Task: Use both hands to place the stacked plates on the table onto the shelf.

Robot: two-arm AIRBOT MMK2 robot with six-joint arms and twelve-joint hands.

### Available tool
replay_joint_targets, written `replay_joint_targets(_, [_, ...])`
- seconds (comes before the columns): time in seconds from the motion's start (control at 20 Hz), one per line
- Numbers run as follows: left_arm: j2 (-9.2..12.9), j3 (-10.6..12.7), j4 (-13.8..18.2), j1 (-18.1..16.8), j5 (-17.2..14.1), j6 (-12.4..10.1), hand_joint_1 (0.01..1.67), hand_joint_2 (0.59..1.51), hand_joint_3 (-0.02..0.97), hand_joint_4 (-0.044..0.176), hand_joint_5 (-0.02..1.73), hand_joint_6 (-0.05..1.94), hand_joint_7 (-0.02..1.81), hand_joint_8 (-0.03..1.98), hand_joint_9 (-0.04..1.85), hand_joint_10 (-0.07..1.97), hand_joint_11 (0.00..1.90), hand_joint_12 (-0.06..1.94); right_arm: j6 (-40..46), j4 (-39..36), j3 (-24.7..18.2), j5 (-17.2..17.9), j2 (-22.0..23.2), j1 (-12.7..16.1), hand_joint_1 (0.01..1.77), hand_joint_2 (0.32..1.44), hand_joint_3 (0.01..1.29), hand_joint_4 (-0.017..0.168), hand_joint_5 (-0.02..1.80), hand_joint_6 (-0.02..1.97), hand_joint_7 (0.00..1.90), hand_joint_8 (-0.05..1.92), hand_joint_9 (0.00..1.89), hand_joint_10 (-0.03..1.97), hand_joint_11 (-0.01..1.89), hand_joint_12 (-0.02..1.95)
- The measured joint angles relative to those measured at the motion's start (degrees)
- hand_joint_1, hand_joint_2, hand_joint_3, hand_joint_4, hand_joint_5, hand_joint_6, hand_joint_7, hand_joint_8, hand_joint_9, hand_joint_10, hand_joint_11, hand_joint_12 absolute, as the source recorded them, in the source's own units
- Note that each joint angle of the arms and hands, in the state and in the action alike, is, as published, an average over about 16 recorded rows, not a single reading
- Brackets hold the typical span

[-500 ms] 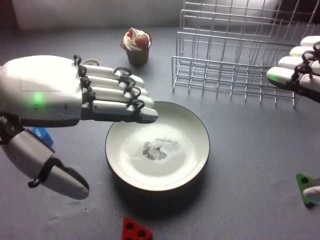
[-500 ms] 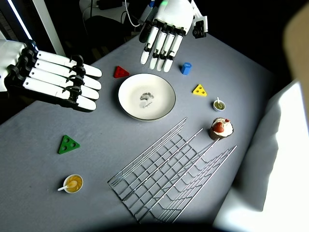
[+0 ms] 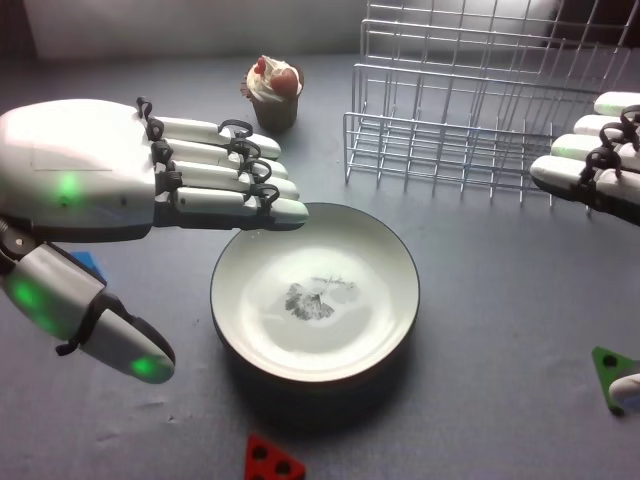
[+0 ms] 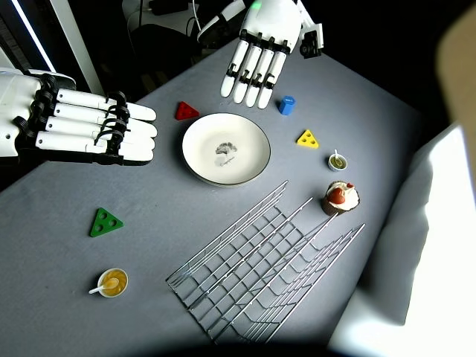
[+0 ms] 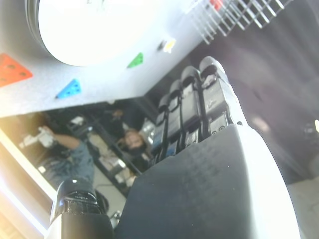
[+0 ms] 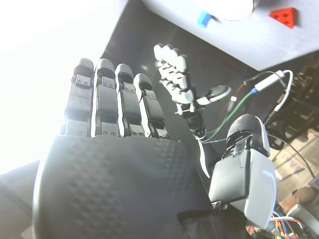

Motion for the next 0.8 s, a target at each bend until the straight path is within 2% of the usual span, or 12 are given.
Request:
replay_joint_targets(0.4, [-0.2, 1.8, -1.2, 0.4, -4.0, 1.5, 0.02, 0.950, 0.004, -0.002, 0.07, 0.01, 0.13, 0.00, 0.13, 0.01, 0.09, 0.05, 2.6, -5.0, 1.1, -0.5, 0.0, 0.1, 0.02, 0.95, 0.01, 0.004, 0.08, 0.02, 0.11, 0.01, 0.13, 0.00, 0.11, 0.03])
replay_joint_targets(0.8, [-0.2, 3.8, 0.2, 0.7, -10.9, 2.9, 0.02, 0.943, 0.004, -0.002, 0.09, 0.01, 0.15, 0.01, 0.14, 0.01, 0.11, 0.04, 2.2, -9.1, 1.8, -1.1, -0.5, 0.6, 0.02, 0.96, 0.01, 0.004, 0.09, 0.02, 0.13, 0.01, 0.15, 0.00, 0.12, 0.03])
